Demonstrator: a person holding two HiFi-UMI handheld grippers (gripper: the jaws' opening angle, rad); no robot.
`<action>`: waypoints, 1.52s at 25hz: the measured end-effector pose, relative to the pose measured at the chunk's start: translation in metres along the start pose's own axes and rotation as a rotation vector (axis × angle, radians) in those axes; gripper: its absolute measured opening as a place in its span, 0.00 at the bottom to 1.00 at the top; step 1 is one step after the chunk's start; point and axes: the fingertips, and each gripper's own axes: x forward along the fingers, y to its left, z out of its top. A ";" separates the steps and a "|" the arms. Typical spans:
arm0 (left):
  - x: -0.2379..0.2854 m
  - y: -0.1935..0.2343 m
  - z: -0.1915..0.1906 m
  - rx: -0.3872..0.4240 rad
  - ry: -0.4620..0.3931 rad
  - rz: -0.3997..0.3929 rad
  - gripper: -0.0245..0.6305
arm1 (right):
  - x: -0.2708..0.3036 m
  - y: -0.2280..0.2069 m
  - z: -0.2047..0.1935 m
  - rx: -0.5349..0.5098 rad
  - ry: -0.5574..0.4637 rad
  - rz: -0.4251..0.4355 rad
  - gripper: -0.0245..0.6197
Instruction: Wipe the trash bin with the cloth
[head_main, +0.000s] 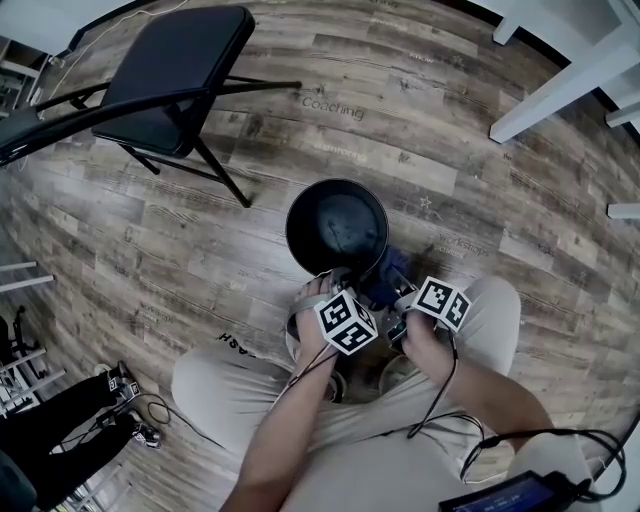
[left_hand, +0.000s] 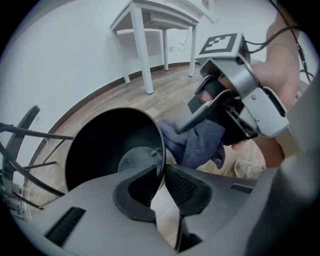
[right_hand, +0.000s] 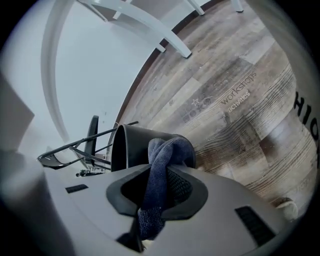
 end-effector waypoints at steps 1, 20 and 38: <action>0.000 0.000 0.000 -0.016 -0.001 0.003 0.13 | -0.003 0.004 0.000 0.004 -0.003 0.013 0.15; -0.003 -0.011 0.020 -0.301 -0.061 -0.047 0.13 | 0.028 -0.007 -0.009 0.170 -0.033 0.096 0.15; -0.005 -0.014 0.020 -0.258 -0.090 -0.025 0.12 | 0.128 -0.125 -0.013 0.186 0.027 -0.170 0.15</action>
